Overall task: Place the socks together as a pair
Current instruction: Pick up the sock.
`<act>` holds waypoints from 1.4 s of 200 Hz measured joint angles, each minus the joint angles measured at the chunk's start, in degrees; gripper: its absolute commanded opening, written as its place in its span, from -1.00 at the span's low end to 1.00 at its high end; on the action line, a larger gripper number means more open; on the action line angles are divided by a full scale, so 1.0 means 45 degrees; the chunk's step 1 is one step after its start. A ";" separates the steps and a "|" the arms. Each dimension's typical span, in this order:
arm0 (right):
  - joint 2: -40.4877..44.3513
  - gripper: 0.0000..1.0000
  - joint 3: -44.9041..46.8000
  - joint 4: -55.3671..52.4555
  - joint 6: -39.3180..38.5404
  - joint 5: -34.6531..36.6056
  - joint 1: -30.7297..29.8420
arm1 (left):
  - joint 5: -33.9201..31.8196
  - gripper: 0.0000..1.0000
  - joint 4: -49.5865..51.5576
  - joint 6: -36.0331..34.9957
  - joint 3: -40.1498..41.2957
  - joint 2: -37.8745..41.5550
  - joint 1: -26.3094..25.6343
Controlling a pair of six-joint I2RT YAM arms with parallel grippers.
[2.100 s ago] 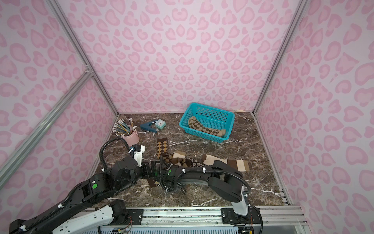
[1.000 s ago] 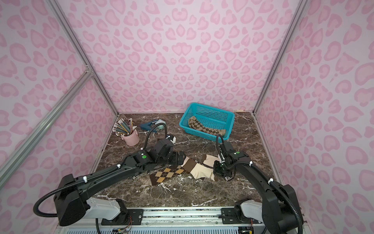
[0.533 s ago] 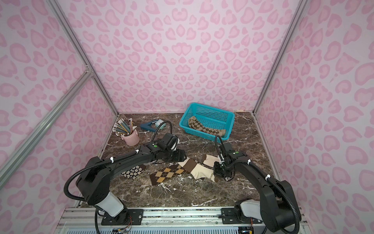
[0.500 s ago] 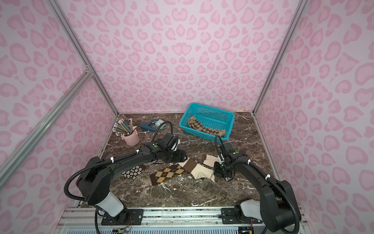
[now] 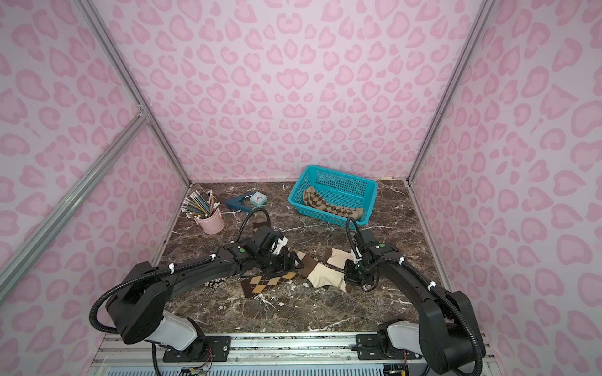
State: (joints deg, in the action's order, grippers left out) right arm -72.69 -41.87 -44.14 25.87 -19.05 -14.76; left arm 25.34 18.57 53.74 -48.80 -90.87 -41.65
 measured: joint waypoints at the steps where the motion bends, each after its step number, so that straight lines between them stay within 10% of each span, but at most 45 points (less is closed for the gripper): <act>1: 0.0000 -0.81 0.0000 0.0000 0.0000 0.0000 0.0000 | 0.0005 0.78 -0.0019 0.0024 -0.0005 -0.0019 -0.0005; 148: 0.0238 -0.82 -0.0010 -0.0029 -0.0083 -0.0029 0.0000 | -0.3050 0.66 -0.1345 0.1588 -0.1365 -0.2147 0.0107; 192: 0.0223 -0.83 -0.0015 -0.0034 -0.0083 -0.0034 0.0000 | -0.3313 0.19 -0.1311 0.1617 -0.1549 -0.2608 0.0180; 228: 0.0209 -0.88 -0.0262 -0.0223 -0.0087 -0.0039 -0.0005 | -0.3395 -0.82 -0.1307 0.1321 -0.1880 -0.2637 0.0175; 280: 0.0952 -0.98 -0.2268 -0.1564 -0.0097 -0.0024 0.0495 | -0.3483 -0.88 -0.0291 0.0423 -0.2647 -0.1365 -0.0136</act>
State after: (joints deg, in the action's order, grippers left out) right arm -68.40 -52.07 -51.18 25.43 -19.16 -12.53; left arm 9.67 17.26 55.64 -60.71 -97.01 -42.26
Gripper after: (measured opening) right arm 0.078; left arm 0.060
